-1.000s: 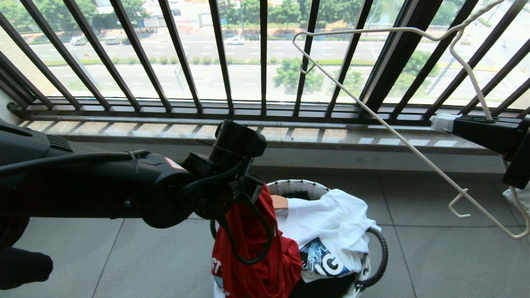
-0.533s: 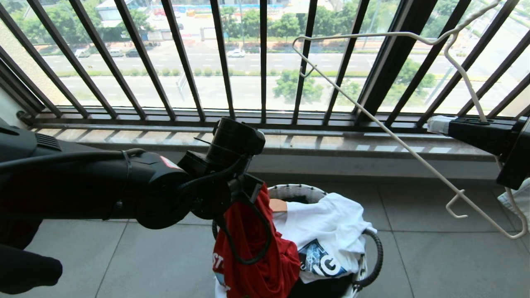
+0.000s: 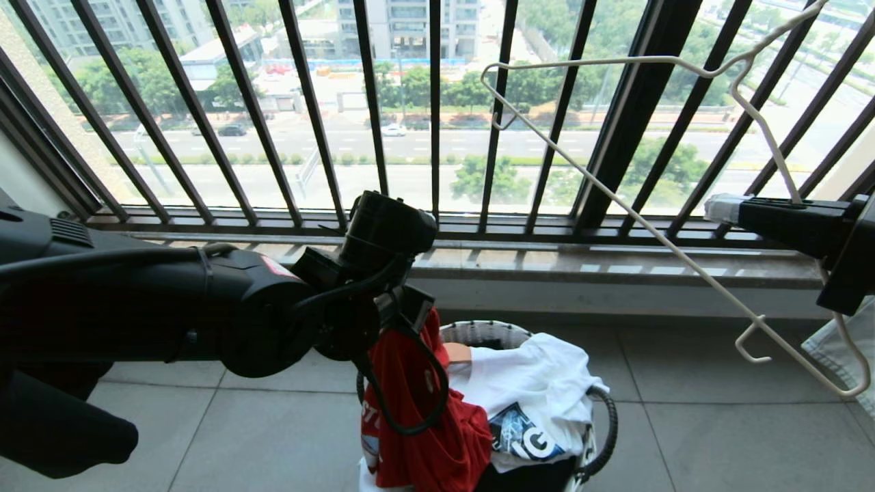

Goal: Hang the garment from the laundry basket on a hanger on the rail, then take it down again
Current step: Pick up clothes from the basket

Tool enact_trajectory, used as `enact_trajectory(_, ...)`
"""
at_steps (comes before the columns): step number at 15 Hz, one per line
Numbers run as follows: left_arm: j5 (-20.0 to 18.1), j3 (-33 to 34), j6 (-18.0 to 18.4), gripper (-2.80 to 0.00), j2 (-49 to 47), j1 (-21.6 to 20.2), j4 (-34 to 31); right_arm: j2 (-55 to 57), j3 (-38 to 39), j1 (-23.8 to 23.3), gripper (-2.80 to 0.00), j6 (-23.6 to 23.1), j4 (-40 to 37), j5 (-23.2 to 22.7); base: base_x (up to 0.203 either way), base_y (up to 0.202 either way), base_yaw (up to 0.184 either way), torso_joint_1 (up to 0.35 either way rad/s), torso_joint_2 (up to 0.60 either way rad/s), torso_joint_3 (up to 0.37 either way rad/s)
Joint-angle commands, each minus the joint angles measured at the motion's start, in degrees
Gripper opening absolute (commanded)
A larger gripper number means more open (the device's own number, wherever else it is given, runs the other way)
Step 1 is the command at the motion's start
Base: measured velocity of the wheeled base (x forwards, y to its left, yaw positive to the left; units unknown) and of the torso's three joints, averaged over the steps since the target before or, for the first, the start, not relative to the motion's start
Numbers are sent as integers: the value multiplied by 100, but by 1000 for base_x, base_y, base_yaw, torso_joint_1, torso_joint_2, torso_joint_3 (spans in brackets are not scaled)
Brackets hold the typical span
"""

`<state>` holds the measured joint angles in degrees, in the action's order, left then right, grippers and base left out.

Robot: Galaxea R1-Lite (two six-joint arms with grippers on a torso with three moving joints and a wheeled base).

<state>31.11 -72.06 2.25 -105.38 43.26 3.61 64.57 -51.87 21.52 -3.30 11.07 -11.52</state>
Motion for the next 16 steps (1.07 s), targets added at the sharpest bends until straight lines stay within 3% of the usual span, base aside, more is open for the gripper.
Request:
enact_trajectory(1, 27, -10, -5, -280, -1, -11, 8, 56, 2, 2, -280, -4, 9, -8, 0, 0, 0, 2, 3, 203)
enact_trajectory(16, 27, -10, -5, -280, -44, -11, 17, 47, 7, 2, -280, -4, 9, -8, 0, 0, 0, 1, 2, 201)
